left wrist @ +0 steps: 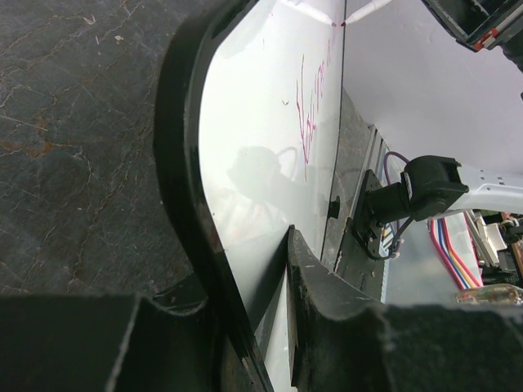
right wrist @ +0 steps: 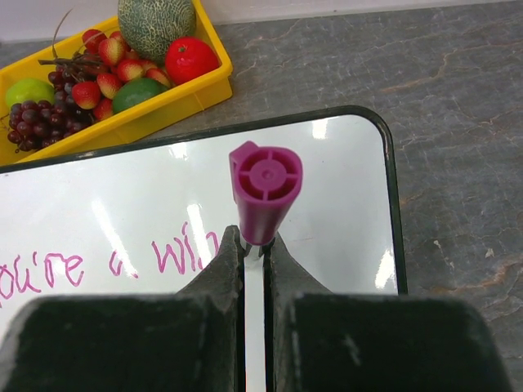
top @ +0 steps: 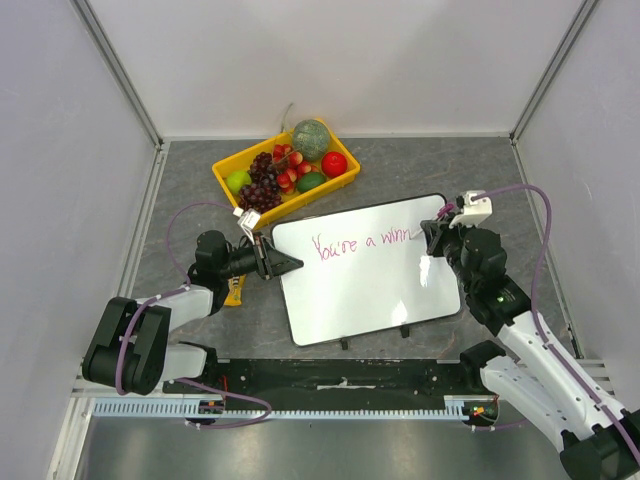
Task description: Write a sentence on the whiteboard
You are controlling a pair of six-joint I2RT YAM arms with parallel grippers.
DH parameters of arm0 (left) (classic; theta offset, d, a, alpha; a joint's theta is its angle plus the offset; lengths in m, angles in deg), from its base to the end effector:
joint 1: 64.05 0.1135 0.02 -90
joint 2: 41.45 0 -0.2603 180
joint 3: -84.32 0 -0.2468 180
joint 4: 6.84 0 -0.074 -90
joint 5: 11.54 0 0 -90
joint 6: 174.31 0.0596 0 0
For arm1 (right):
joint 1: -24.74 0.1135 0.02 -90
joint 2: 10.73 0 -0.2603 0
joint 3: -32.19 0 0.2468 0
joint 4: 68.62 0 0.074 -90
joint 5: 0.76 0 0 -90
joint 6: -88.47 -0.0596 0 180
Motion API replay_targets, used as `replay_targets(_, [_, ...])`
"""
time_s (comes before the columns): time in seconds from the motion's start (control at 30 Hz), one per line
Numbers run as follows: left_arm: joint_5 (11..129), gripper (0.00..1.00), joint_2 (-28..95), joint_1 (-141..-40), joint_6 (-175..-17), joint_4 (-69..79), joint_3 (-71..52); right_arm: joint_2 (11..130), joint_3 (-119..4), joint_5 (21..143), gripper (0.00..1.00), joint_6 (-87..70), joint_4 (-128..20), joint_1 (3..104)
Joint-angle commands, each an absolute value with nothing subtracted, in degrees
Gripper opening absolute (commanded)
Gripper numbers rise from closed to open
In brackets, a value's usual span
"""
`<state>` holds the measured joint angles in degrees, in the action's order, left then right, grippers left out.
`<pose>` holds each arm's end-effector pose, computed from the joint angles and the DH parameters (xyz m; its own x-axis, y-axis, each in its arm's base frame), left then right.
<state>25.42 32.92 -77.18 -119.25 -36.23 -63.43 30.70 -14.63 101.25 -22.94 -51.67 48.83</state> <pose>0.2230 -0.1009 0.1744 -0.6889 -0.1929 -0.6988 0.6113 0.3635 -0.7030 0.1878 0.0704 0.2824 -0.2481 0.2802 -0.9273 -0.1316 0.9386 0.3188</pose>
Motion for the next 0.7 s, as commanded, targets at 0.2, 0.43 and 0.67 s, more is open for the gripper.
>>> replay_targets(0.2, [27.8,0.02,34.0,-78.8,-108.4,-32.8,-64.1,32.5,-20.6,104.1,0.0,-21.8,-52.4,48.6])
replay_targets(0.43, [27.7,0.02,34.0,-78.7,-108.4,-32.8,-64.1,34.9,-19.0,103.7,0.0,-22.4,-54.1,48.6])
replay_targets(0.67, [27.7,0.02,34.1,-78.8,-108.4,-32.8,-64.1,35.2,-17.8,105.7,0.0,-22.7,-54.0,48.6])
